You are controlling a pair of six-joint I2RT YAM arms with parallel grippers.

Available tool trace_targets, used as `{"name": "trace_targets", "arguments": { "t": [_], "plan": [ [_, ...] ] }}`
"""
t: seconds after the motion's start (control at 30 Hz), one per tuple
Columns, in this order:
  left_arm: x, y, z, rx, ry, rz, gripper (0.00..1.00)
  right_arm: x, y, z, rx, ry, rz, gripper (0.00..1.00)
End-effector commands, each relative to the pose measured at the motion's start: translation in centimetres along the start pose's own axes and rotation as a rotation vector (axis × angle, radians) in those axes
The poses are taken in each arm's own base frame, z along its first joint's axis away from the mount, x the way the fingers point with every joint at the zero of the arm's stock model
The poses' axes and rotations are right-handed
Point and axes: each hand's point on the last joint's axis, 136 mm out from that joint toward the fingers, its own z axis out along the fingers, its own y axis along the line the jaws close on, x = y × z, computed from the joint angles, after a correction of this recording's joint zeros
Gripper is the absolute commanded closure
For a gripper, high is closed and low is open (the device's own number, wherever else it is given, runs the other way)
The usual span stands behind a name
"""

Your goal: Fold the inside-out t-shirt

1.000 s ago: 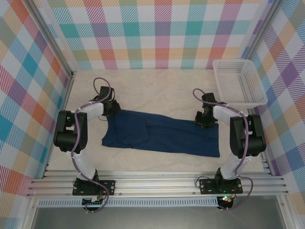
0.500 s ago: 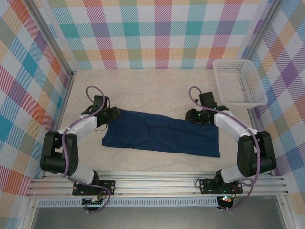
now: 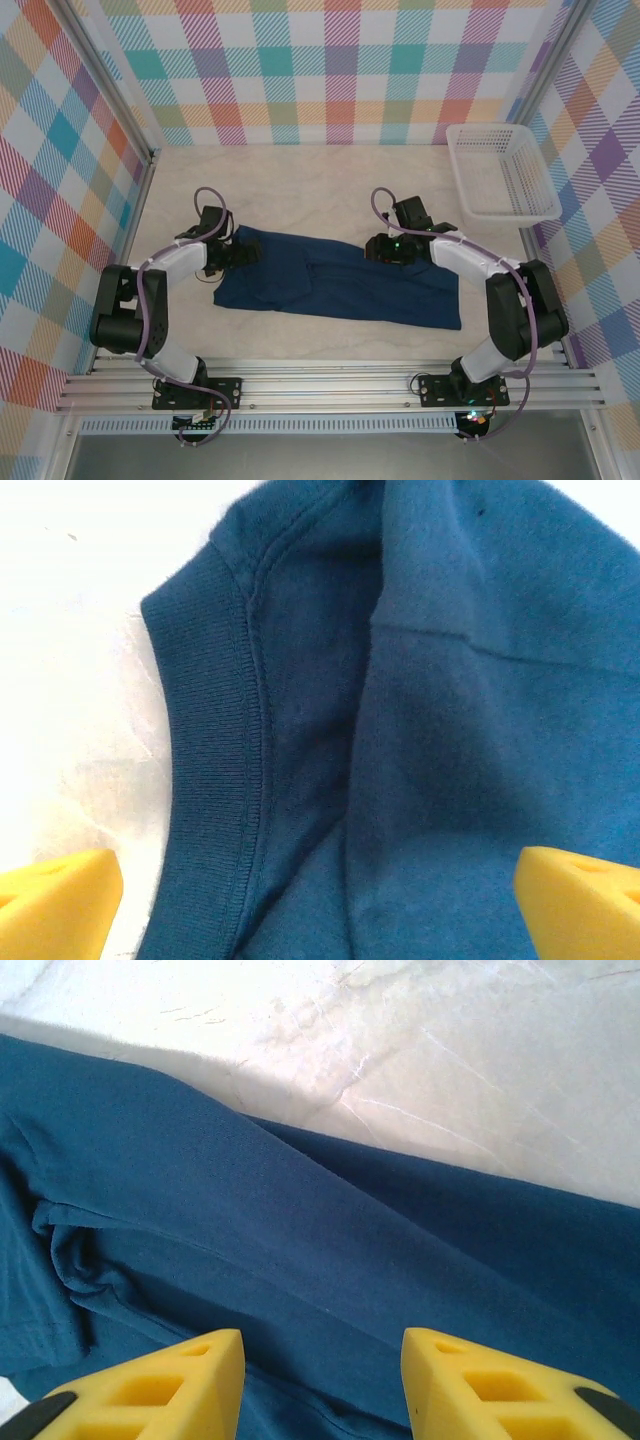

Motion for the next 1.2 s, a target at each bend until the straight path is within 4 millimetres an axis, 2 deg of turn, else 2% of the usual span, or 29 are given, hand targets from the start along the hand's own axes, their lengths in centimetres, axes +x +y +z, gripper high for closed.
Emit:
{"name": "trace_targets", "arguments": {
  "t": [0.0, 0.23, 0.37, 0.6, 0.77, 0.83, 1.17],
  "plan": [
    [0.0, -0.3, 0.4, -0.014, 0.042, 0.055, 0.00, -1.0, 1.2, 0.0, -0.046, -0.019, -0.027, 0.55],
    [1.7, -2.3, 1.4, 0.080, 0.126, 0.072, 0.01, -0.4, 0.8, 0.4, -0.045, -0.016, -0.016, 0.55],
    [3.0, -3.5, 1.4, 0.108, 0.161, 0.104, 0.07, -0.3, 0.7, 0.6, -0.042, -0.013, -0.011, 0.55],
    [3.5, -4.8, 0.4, 0.134, 0.136, 0.139, 0.18, -0.4, 0.8, 0.8, -0.047, -0.009, -0.004, 0.55],
    [4.0, -4.9, 1.1, 0.140, 0.158, 0.139, 0.27, -0.3, 0.9, 0.9, -0.053, -0.003, 0.004, 0.55],
    [4.4, -4.8, 1.5, 0.139, 0.174, 0.135, 0.32, -0.2, 0.8, 0.9, -0.049, -0.005, 0.006, 0.55],
    [4.6, -6.7, 1.3, 0.250, 0.179, 0.111, 0.76, 0.0, 0.5, 0.9, -0.038, 0.000, 0.010, 0.55]
  ]
}}
